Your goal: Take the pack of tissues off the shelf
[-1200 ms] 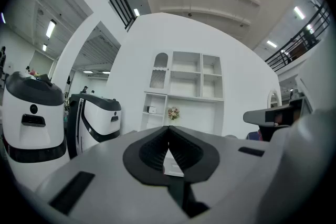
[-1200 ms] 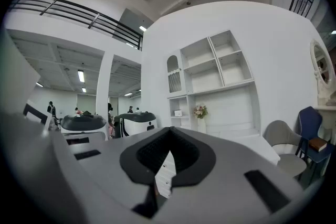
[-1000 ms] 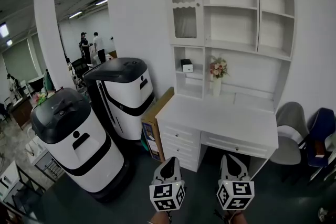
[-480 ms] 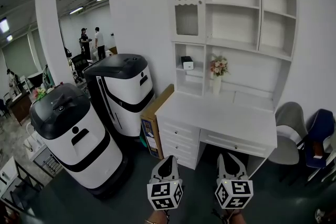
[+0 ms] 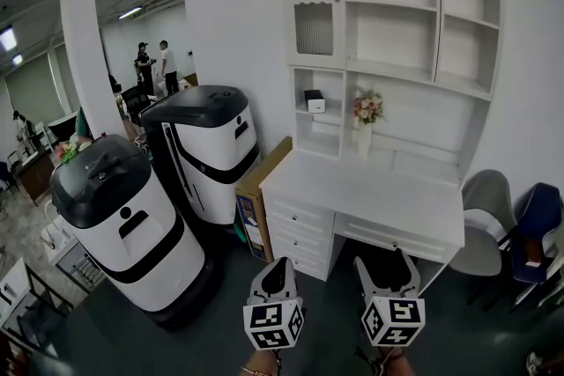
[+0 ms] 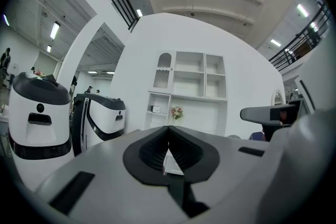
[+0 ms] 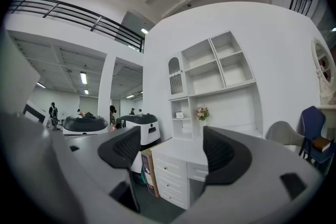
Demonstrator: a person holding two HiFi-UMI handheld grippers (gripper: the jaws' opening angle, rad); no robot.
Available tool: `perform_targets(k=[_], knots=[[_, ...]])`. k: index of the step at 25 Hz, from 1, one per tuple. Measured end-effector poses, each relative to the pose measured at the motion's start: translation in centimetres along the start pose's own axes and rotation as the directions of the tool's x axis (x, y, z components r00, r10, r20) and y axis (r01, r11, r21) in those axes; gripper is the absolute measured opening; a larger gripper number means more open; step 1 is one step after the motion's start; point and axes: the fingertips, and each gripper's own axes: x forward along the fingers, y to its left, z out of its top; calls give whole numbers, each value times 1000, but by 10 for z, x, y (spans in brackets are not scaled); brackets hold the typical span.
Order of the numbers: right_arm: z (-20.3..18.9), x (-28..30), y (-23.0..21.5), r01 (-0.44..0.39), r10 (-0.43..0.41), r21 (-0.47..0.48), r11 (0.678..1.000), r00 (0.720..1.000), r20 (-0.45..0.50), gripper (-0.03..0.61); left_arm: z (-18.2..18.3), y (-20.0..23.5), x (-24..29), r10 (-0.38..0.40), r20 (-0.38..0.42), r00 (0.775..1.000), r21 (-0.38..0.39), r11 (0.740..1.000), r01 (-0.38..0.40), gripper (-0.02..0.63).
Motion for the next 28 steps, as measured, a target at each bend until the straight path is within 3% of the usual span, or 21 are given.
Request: perform_targets(k=[3,7,18,28], knots=[[2,0,-4,8,-8,-4,1000,1000,21,441,0,1,1,8,-1,1000,1,1000,-8,18],[-1,1,-10,6,-6,-1,1000,1000,15,485,-1,1,2,22,-2,1000,0,1000,-22,18],[-2,9,-30,-27,27,27,999,1000,6,485,0,-2,6,82,6,997,-8,997,-82,18],[-16,71,-47,-33,34,49,998,999,-24,474,-3,13,68,94,4,996,-3,996,-94,18]])
